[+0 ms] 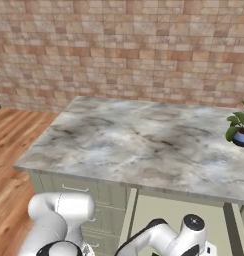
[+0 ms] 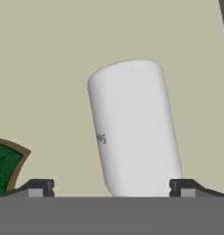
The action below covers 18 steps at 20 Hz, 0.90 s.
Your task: Restock the sink supplies by placing the sponge and soap dispenser on the counter and next to the sink. Make sure the soap dispenser is upright.
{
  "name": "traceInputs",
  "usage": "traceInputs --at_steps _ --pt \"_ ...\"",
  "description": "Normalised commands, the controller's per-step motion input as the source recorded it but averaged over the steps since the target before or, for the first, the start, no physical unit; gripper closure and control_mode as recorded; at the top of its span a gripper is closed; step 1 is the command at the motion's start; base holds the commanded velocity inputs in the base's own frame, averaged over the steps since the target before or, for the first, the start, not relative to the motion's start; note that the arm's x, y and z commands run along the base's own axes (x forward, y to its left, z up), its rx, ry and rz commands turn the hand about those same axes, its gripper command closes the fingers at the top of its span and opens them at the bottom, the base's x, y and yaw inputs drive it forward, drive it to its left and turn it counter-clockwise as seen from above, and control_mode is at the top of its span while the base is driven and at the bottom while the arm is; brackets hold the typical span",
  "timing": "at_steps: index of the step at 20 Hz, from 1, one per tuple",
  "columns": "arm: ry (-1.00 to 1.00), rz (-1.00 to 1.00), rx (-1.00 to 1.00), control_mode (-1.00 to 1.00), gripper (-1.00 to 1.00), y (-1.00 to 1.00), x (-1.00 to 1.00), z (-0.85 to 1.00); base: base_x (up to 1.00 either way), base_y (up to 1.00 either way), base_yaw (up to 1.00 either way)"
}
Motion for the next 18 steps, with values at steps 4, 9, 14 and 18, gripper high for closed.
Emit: traceInputs --at_steps 4,9,14,18 --pt "0.00 0.10 0.00 -1.00 -1.00 -0.07 0.01 0.00 0.00 0.00 0.00" --pt "0.00 0.12 0.00 -1.00 -1.00 -0.14 0.06 0.00 0.00 0.00 0.00" --pt "0.00 0.10 0.00 -1.00 -1.00 -0.21 0.06 0.00 0.00 0.00 0.00" --pt "0.01 0.04 0.00 -1.00 -1.00 -0.02 0.10 -0.09 0.00 0.00 0.00"
